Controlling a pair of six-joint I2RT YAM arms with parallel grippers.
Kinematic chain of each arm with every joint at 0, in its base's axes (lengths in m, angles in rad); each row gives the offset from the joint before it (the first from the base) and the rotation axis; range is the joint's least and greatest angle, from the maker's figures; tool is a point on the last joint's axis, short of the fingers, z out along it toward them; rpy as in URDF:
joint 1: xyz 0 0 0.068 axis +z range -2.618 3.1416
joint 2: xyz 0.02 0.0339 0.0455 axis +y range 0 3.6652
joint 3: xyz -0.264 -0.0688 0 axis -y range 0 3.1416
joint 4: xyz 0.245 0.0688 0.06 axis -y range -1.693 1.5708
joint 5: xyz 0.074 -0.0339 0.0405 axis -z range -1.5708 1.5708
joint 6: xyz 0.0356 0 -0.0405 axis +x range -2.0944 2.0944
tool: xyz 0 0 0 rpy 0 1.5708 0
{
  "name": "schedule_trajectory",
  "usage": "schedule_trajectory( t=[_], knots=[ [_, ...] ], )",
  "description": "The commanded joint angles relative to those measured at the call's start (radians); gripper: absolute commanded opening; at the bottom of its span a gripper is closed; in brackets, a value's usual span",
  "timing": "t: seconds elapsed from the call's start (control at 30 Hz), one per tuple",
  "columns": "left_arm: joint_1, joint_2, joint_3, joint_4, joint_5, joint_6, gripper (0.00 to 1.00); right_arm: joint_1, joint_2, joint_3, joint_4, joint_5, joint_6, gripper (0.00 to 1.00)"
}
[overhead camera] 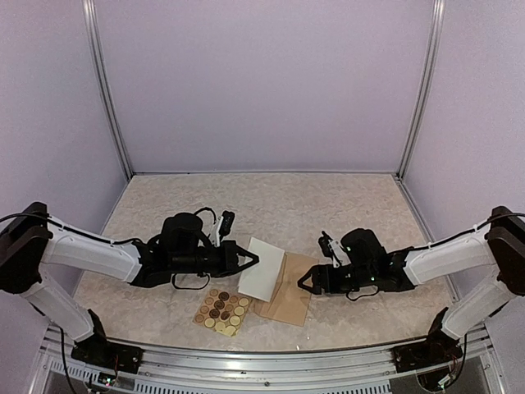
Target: Place the letter into the envelope and seal it
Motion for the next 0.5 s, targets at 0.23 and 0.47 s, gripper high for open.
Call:
schedule_trajectory(
  t=[0.23,0.47],
  knots=[
    [0.01,0.143,0.088,-0.07,-0.036,0.018,0.0,-0.009,0.076,0.0,0.023,-0.031,0.106,0.73],
    [0.019,0.18,0.096,-0.12,-0.061,0.052,0.0,-0.008,0.113,0.017,0.011,-0.033,0.113,0.65]
  ],
)
